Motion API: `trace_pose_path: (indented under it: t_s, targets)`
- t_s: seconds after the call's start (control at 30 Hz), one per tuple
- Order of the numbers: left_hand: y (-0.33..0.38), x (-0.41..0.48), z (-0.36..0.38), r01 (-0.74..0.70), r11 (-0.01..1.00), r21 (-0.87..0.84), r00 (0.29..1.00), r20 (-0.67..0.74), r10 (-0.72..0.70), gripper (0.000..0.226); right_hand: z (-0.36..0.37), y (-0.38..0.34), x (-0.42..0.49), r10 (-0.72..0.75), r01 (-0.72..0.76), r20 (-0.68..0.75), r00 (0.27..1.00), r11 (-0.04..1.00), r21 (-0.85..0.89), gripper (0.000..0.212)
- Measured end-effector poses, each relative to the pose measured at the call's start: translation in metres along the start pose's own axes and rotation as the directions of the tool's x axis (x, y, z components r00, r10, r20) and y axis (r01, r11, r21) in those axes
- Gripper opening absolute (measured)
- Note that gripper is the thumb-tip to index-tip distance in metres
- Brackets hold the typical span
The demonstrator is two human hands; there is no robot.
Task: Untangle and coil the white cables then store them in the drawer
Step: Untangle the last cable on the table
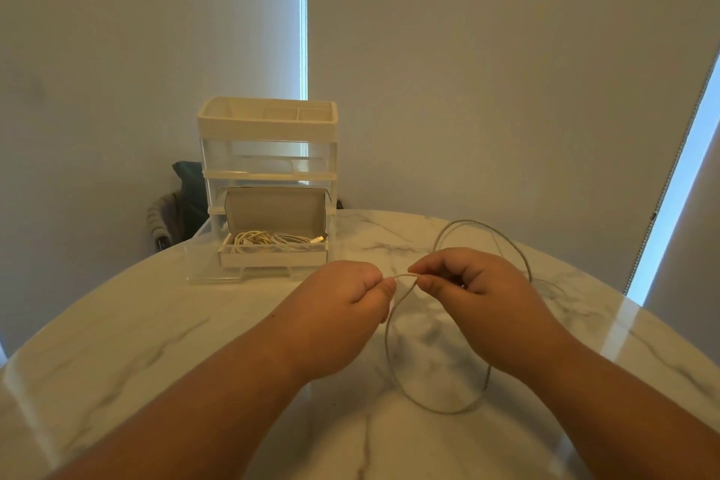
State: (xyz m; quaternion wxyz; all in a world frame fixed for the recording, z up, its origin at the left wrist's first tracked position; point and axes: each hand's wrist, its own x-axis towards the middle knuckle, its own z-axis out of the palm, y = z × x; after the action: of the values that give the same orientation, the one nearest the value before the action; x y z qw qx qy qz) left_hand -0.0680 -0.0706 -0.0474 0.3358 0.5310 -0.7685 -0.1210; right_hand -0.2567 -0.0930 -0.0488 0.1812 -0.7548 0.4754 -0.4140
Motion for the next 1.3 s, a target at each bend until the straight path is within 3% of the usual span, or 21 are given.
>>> trace_pose_path:
  t_s: [0.1,0.27,0.33,0.4,0.5,0.6,0.7,0.9,1.07,1.3]
  targets:
    - [-0.002,0.001,-0.001,0.067,0.991,-0.119,0.997,-0.029,-0.071,0.041,0.0,0.007,0.002,0.088,-0.088,0.016,0.996,0.996,0.013,0.014]
    - [0.009,-0.003,0.001,0.184,0.85,-0.493,0.982,0.136,-0.134,0.044,0.003,0.011,0.004,0.204,-0.207,0.037,0.978,0.966,0.155,0.011]
    - [0.013,-0.004,0.001,0.254,0.696,-0.672,0.967,0.203,-0.157,0.042,0.005,0.009,0.003,0.236,-0.248,0.078,0.969,0.94,0.232,0.012]
    - [0.016,-0.004,-0.003,0.321,0.456,-0.83,0.947,0.286,-0.146,0.035,0.009,0.007,0.001,0.288,-0.311,0.118,0.95,0.892,0.328,0.013]
    - [0.018,-0.002,-0.006,0.319,0.205,-0.926,0.948,0.307,-0.087,0.031,0.013,0.004,-0.001,0.314,-0.357,0.169,0.934,0.83,0.428,0.013]
    - [0.017,0.002,-0.007,0.291,0.019,-0.956,0.955,0.289,-0.07,0.03,0.014,-0.002,-0.003,0.246,-0.303,0.206,0.947,0.898,0.319,0.018]
    - [0.017,0.003,-0.008,0.244,-0.093,-0.965,0.965,0.251,-0.071,0.027,0.017,-0.01,-0.008,0.165,-0.231,0.285,0.944,0.949,0.216,0.031]
    - [0.02,0.003,-0.011,0.157,-0.158,-0.975,0.973,0.181,-0.147,0.025,0.021,-0.019,-0.015,0.102,-0.166,0.422,0.901,0.979,0.118,0.031]
    - [0.016,0.006,-0.013,0.08,-0.057,-0.995,0.963,0.091,-0.253,0.029,0.014,-0.024,-0.017,0.093,-0.132,0.543,0.835,0.991,0.035,0.022]
    - [0.009,0.013,-0.013,0.0,-0.049,-0.999,0.92,0.019,-0.391,0.024,0.015,-0.016,-0.014,0.129,-0.099,0.484,0.865,0.991,-0.088,0.013]
